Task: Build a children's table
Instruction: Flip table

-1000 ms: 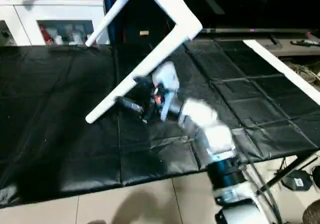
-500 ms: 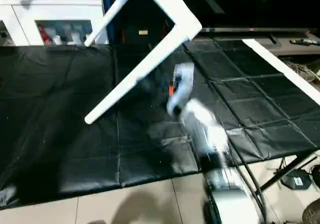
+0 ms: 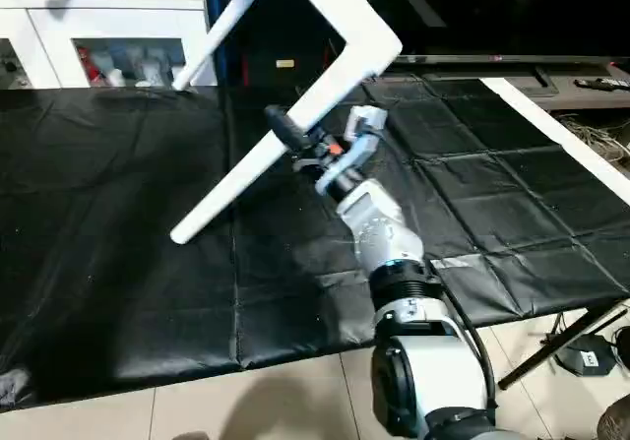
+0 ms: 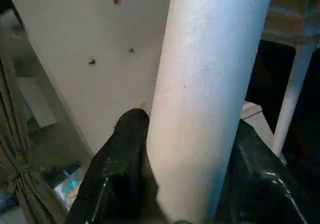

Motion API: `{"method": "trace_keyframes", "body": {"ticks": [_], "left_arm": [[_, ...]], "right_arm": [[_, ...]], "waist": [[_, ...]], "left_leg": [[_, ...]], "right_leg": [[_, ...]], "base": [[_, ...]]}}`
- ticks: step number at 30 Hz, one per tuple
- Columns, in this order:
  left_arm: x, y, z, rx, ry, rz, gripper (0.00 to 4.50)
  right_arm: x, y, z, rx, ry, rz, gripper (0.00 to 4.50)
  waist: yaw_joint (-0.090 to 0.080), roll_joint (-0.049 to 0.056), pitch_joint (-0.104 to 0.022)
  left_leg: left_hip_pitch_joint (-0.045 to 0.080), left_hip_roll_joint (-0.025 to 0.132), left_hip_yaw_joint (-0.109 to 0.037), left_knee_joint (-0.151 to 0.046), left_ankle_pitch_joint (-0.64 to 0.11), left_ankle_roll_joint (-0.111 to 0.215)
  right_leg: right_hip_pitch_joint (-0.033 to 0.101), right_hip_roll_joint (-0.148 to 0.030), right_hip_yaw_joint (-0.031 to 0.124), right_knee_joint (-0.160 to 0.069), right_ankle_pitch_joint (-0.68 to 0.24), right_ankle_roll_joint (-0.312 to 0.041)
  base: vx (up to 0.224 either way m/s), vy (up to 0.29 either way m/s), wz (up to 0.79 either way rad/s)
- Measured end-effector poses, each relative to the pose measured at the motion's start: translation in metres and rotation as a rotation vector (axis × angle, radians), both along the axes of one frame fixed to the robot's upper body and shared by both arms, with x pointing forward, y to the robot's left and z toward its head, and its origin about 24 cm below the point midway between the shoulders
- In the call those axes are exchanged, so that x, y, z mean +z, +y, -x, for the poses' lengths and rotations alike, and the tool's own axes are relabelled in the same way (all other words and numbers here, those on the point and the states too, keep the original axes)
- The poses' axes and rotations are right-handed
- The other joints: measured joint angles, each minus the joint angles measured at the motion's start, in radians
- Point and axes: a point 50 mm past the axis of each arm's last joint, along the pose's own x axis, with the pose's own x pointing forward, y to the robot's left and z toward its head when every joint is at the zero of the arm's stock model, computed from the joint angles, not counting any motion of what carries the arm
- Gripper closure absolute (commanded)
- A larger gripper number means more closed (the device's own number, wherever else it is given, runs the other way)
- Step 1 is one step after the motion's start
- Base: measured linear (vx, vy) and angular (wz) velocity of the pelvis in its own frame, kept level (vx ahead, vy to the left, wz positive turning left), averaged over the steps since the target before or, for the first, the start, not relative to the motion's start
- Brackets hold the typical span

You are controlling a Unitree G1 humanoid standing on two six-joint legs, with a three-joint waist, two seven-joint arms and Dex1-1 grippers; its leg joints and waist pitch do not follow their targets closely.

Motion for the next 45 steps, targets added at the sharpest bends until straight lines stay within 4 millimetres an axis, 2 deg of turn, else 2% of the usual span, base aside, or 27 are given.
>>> {"method": "trace_keyframes", "body": {"ticks": [2,6,12,15,16,21,27,32,37,45], "left_arm": [[-0.001,0.001,-0.001,-0.001,0.004,0.006,2.65],[-0.004,0.002,-0.002,-0.001,0.010,0.016,2.67],[-0.008,0.000,-0.004,-0.023,0.013,0.037,2.70],[-0.010,0.000,-0.005,-0.029,0.017,0.045,2.70],[-0.011,0.000,-0.005,-0.030,0.018,0.048,2.71],[-0.018,-0.001,-0.005,-0.045,0.033,0.080,2.73],[-0.044,0.001,-0.006,-0.064,0.098,0.162,2.78],[-0.069,-0.001,-0.007,-0.089,0.158,0.254,2.85],[-0.086,-0.006,-0.006,-0.104,0.196,0.305,2.86],[-0.119,-0.008,0.014,-0.091,0.303,0.368,2.86]], "right_arm": [[0.001,-0.002,0.000,0.007,-0.011,0.002,1.23],[0.002,-0.006,0.000,0.015,-0.036,0.016,1.37],[0.004,-0.014,-0.001,-0.019,-0.078,0.071,1.98],[0.006,-0.017,-0.004,-0.036,-0.095,0.103,2.10],[0.007,-0.017,-0.005,-0.041,-0.097,0.113,2.30],[0.011,-0.023,-0.006,-0.058,-0.119,0.141,2.55],[0.030,-0.036,-0.006,-0.086,-0.204,0.187,2.68],[0.046,-0.046,-0.003,-0.088,-0.256,0.214,2.73],[0.050,-0.054,0.007,-0.084,-0.290,0.245,2.75],[0.056,-0.054,0.016,-0.059,-0.321,0.310,2.75]], "waist": [[0.001,0.000,0.000],[0.002,0.001,0.001],[0.004,0.001,0.001],[0.003,0.001,0.001],[0.002,0.001,0.001],[0.003,0.001,0.001],[0.003,0.001,0.001],[0.006,-0.004,0.003],[0.017,-0.005,0.003],[0.018,-0.008,0.002]], "left_leg": [[0.000,0.000,0.000,0.000,0.000,0.000],[0.000,0.000,0.000,0.000,0.000,0.000],[0.000,0.000,0.000,0.000,0.000,0.000],[0.000,0.000,0.000,0.000,0.000,0.000],[0.000,0.000,0.000,0.000,0.000,0.000],[0.000,0.000,0.000,0.000,0.000,0.000],[-0.001,0.000,0.000,-0.001,0.000,0.000],[-0.006,0.001,0.000,-0.001,0.000,0.000],[-0.006,0.001,0.001,-0.001,-0.001,0.001],[-0.004,0.001,0.002,-0.004,-0.002,0.004]], "right_leg": [[0.000,0.000,0.000,0.000,0.000,0.000],[0.000,0.000,0.000,0.000,0.000,0.000],[0.000,0.000,0.000,0.000,0.000,0.000],[0.000,0.000,-0.001,0.000,0.000,0.000],[0.000,0.000,-0.001,0.000,0.000,0.000],[0.000,0.000,-0.001,0.000,0.000,0.000],[0.000,0.000,-0.001,-0.002,0.000,0.000],[-0.002,0.002,-0.003,-0.006,0.001,-0.002],[-0.001,0.002,-0.002,-0.009,0.001,-0.003],[0.000,0.002,-0.002,-0.011,-0.001,-0.003]], "base": [[0.000,0.000,0.00],[0.000,0.000,0.00],[0.000,0.000,0.00],[0.000,0.000,0.00],[0.000,0.000,0.00],[0.000,0.000,0.00],[0.000,0.000,0.00],[0.000,0.000,0.00],[0.000,0.000,0.00],[0.000,0.000,0.00]]}}
